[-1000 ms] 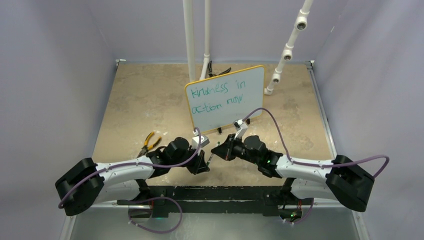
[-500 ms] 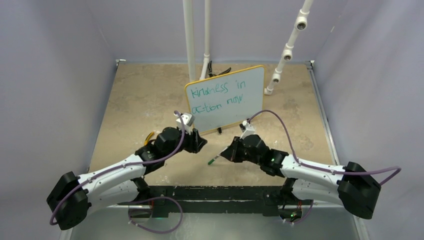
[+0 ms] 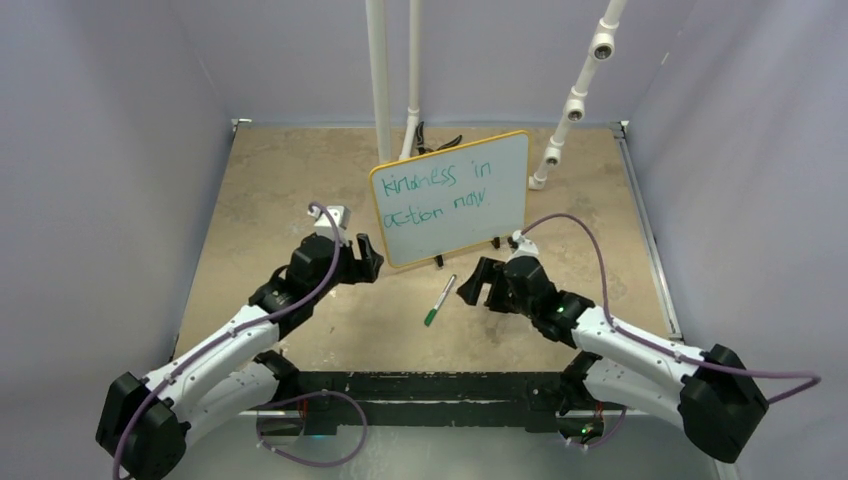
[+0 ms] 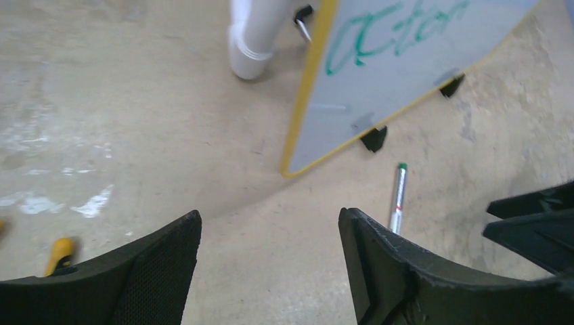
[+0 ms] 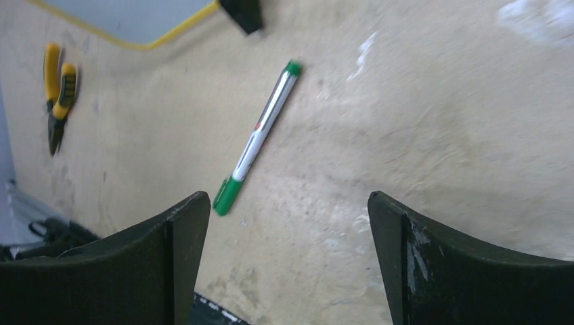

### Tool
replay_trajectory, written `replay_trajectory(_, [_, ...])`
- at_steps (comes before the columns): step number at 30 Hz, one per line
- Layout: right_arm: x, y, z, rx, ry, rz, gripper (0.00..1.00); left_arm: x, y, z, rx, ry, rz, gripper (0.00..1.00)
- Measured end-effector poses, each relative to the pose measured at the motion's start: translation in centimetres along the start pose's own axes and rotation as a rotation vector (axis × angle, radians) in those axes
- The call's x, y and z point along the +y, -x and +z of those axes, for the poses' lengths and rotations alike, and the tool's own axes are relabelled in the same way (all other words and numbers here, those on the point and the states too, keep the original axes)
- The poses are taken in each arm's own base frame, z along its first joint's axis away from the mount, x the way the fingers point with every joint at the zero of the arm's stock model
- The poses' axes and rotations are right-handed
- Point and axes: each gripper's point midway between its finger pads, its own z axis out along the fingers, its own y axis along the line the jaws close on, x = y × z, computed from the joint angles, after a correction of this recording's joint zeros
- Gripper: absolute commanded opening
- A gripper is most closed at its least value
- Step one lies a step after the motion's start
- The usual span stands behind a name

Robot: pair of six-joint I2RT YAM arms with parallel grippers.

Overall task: Write a sentence on the whiteboard
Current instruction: Reset both arms

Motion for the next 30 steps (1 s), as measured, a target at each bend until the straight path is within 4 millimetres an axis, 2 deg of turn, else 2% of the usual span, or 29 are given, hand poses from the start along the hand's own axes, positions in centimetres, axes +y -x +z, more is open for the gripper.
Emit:
replay_trajectory(3, [-1.4, 2.7, -0.6, -0.074, -0.049, 0.002, 0.93, 2.1, 1.5, -0.4, -0.033, 0.080, -0.038, 0.77])
replay_trajectory(6, [-1.7, 6.7, -2.0, -0.194, -0.074, -0.008, 0.94, 4.0, 3.3, -1.0, -0.069, 0.157, -0.080, 0.80])
replay_trajectory(9, [-1.0, 10.9, -4.4, -0.339, -0.071, -0.048, 0.94, 5.4, 5.3, -1.9, -0.104, 0.224, -0.096, 0.81])
replay_trajectory(11, [-0.2, 13.4, -6.4, -0.441, -0.058, -0.085, 0.94, 6.0, 7.2, -3.0, -0.144, 0.275, -0.085, 0.81])
replay_trajectory(13, [0.5, 15.3, -8.5, -0.536, -0.041, -0.122, 0.94, 6.3, 9.9, -4.5, -0.211, 0.321, -0.066, 0.82])
replay_trajectory(15, [1.0, 16.6, -10.5, -0.620, -0.022, -0.149, 0.94, 6.5, 12.3, -6.3, -0.290, 0.354, -0.043, 0.87])
replay_trajectory(18, [1.9, 18.4, -13.6, -0.753, 0.020, -0.172, 0.94, 6.7, 15.5, -9.6, -0.420, 0.390, -0.009, 0.90])
replay_trajectory(20, [2.0, 19.2, -15.2, -0.829, 0.037, -0.175, 0.94, 7.0, 16.3, -11.2, -0.471, 0.411, 0.006, 0.90])
replay_trajectory(22, [1.9, 19.5, -16.0, -0.866, 0.036, -0.176, 0.94, 7.4, 16.9, -12.5, -0.511, 0.432, 0.017, 0.90])
replay_trajectory(25, [1.4, 19.5, -15.9, -0.878, 0.014, -0.183, 0.94, 7.9, 16.9, -13.0, -0.521, 0.465, 0.035, 0.91])
replay_trajectory(30, [1.0, 19.4, -15.4, -0.868, -0.008, -0.194, 0.94, 8.7, 16.3, -12.6, -0.490, 0.507, 0.061, 0.91])
